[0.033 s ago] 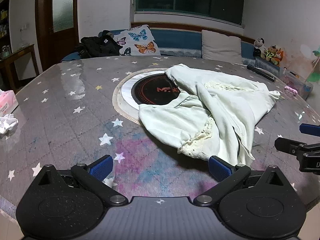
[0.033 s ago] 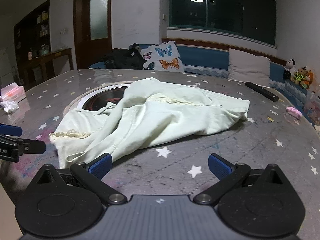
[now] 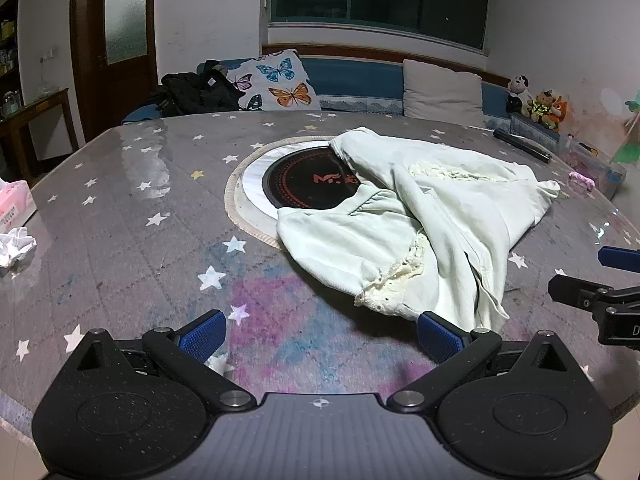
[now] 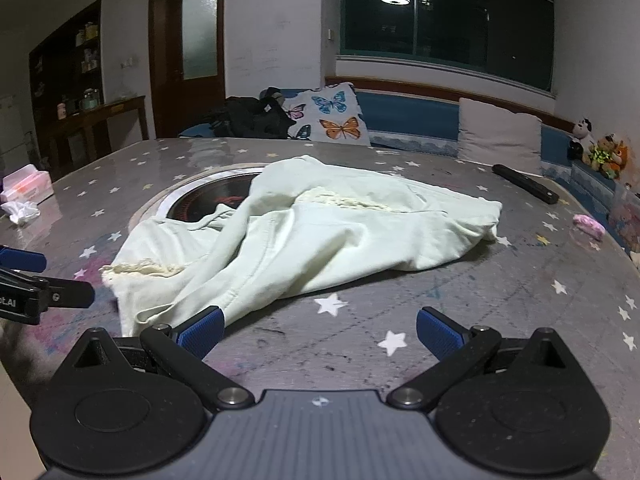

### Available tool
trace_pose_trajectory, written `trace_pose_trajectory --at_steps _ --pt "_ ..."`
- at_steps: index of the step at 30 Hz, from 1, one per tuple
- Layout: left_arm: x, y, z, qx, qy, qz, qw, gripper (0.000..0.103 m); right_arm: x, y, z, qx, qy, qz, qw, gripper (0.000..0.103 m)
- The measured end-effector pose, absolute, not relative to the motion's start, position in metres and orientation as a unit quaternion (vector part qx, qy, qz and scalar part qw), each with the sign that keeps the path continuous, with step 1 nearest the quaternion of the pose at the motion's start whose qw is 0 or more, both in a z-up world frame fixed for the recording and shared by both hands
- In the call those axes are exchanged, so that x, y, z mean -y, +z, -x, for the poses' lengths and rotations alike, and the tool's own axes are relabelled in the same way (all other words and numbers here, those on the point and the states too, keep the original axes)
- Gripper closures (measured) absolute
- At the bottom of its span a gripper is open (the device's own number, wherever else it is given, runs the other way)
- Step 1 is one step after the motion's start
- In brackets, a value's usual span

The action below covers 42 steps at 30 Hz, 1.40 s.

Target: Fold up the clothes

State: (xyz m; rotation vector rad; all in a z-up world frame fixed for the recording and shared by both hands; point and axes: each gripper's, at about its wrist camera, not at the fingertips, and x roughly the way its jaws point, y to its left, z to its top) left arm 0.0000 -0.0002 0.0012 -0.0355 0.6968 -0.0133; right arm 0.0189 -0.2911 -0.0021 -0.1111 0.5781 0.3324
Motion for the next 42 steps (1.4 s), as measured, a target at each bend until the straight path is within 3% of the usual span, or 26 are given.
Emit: trace_pose_trajectory --at_steps 42 --pt "0.005 -0.004 -0.028 -0.359 -0.022 0.015 0.933 0.000 0.262 -0.006 -0.047 -0.297 0.183 0.076 0.934 0.000"
